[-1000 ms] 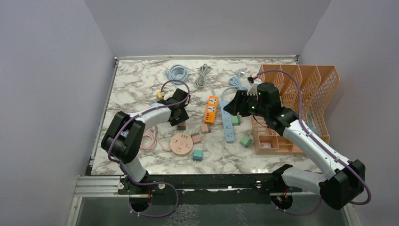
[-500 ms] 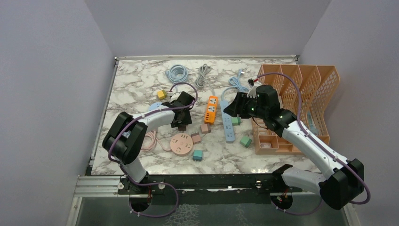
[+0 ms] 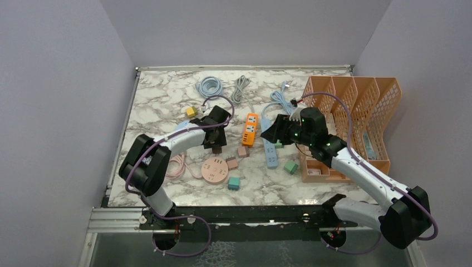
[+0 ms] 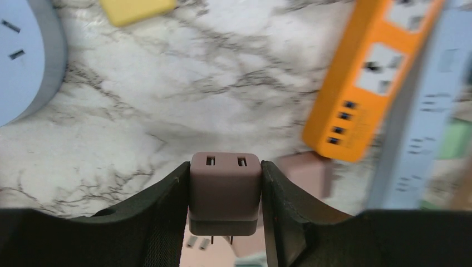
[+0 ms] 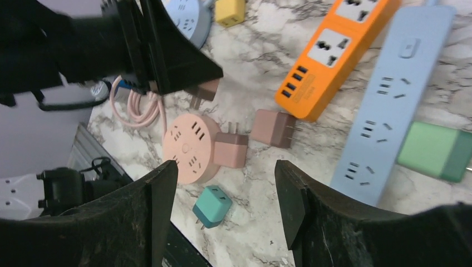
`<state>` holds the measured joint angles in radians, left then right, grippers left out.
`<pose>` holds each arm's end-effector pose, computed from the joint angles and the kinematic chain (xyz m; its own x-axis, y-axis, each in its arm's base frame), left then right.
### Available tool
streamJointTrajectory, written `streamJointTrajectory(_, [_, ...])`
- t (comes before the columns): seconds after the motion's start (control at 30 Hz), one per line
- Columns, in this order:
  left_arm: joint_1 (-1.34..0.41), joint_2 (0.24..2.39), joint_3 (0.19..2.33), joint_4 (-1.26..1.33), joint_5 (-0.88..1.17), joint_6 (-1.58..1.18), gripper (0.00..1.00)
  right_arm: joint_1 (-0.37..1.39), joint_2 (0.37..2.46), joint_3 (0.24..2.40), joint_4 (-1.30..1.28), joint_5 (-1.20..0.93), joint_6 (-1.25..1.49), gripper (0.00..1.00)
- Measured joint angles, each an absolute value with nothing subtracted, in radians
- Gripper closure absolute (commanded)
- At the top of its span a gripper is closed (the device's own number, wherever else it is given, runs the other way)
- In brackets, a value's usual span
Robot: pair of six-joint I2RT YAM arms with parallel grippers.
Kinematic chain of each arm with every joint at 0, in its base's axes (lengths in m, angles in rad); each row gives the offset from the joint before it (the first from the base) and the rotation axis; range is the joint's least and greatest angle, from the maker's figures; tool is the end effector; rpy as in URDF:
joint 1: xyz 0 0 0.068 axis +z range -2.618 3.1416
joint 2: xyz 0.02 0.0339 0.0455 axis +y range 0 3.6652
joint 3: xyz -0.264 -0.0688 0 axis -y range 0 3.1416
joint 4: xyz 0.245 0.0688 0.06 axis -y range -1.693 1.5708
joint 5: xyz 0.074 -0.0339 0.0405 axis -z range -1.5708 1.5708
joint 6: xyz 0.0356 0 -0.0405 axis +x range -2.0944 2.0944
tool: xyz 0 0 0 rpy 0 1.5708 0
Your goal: Insert the plug
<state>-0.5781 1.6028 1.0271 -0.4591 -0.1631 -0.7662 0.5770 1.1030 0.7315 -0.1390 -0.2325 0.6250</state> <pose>0.2731 -0.1713 0.2005 -0.8445 -0.2659 -0.4648 -0.1608 0.9539 -0.2535 0.2015 0.1410 0.2630 -0.7413 0.1969 -0.6417 -0.3275 0.7284 0.6018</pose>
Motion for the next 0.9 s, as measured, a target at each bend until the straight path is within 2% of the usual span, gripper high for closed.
streamJointTrajectory(0.17, [-0.578, 1.469, 1.084, -0.443, -0.066, -0.86, 0.68, 0.713, 1.147, 0.698, 0.02, -0.173, 0.644, 0.25])
streamJointTrajectory(0.43, [-0.55, 1.346, 1.095, -0.434, 0.071, -1.037, 0.68, 0.888, 1.28, 0.719, 0.234, -0.036, 0.738, 0.28])
streamJointTrajectory(0.73, [-0.525, 1.255, 1.035, -0.412, 0.158, -1.166, 0.68, 0.898, 1.363, 0.762, 0.353, 0.078, 0.83, 0.38])
streamJointTrajectory(0.8, [-0.522, 1.253, 1.026, -0.41, 0.171, -1.181, 0.68, 0.898, 1.379, 0.778, 0.374, 0.086, 0.838, 0.45])
streamJointTrajectory(0.9, [-0.515, 1.253, 1.018, -0.402, 0.185, -1.197, 0.67, 0.898, 1.396, 0.791, 0.391, 0.089, 0.846, 0.61])
